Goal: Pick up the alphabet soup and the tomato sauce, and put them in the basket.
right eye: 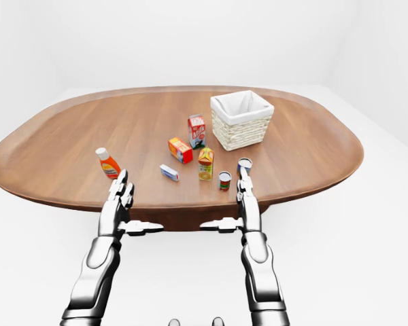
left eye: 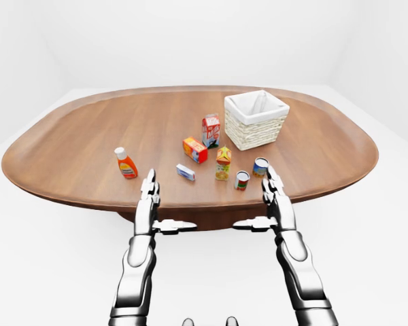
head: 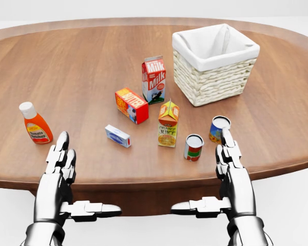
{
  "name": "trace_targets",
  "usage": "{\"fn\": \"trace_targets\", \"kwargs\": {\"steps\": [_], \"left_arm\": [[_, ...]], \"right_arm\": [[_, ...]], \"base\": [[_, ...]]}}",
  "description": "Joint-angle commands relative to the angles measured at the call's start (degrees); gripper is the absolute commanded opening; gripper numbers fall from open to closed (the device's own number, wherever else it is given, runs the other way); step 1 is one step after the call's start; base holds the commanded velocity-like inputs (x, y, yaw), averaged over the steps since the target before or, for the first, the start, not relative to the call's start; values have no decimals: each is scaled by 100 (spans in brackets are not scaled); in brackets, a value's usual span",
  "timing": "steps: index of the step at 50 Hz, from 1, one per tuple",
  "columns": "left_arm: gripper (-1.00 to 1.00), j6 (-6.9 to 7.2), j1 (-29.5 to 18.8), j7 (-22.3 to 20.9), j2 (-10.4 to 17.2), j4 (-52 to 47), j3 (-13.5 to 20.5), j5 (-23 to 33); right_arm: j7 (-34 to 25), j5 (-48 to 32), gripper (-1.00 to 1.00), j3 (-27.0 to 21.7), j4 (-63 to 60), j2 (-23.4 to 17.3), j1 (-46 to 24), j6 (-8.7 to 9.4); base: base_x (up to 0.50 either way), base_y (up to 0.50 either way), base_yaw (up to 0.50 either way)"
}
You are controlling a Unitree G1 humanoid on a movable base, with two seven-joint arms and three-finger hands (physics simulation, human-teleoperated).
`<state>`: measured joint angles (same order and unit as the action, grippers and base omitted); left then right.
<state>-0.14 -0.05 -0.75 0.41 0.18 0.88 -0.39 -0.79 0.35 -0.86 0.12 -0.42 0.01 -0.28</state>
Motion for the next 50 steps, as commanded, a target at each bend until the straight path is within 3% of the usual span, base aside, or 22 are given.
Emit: {"fn": "trace_targets", "kwargs": {"steps": [1,10,13,14,21,23,25,50], "left_arm": [[100,-24,-2,-106,67,21,139,-55],[100,-35,-1,-91,73,-16,139,-26],[100,-155,61,-52,77,-194,115,84],[100,-194,86,-29,78,-272,111,134],[100,-486,242,69,66,-719,87,391],[100,-486,315,114,64,-894,71,516],[100,-486,361,140,55,-1055,59,608],[100,-486,746,458,0,-2259,36,1481]], "right_arm": [[-112,33,100,-129,9,-68,14,-54],[-32,-50,100,-118,-81,-55,62,-110],[29,-138,100,-92,-234,-37,188,-357],[49,-159,100,-111,246,-26,195,-472],[71,-324,100,0,-718,1,561,-472],[111,-387,100,-2,-381,8,612,-472],[98,-377,100,22,-989,21,723,-472],[331,-803,100,86,-2137,71,1271,-472]], "base": [[0,0,0],[0,0,0],[0,0,0],[0,0,0],[0,0,0],[0,0,0],[0,0,0],[0,0,0]]}}
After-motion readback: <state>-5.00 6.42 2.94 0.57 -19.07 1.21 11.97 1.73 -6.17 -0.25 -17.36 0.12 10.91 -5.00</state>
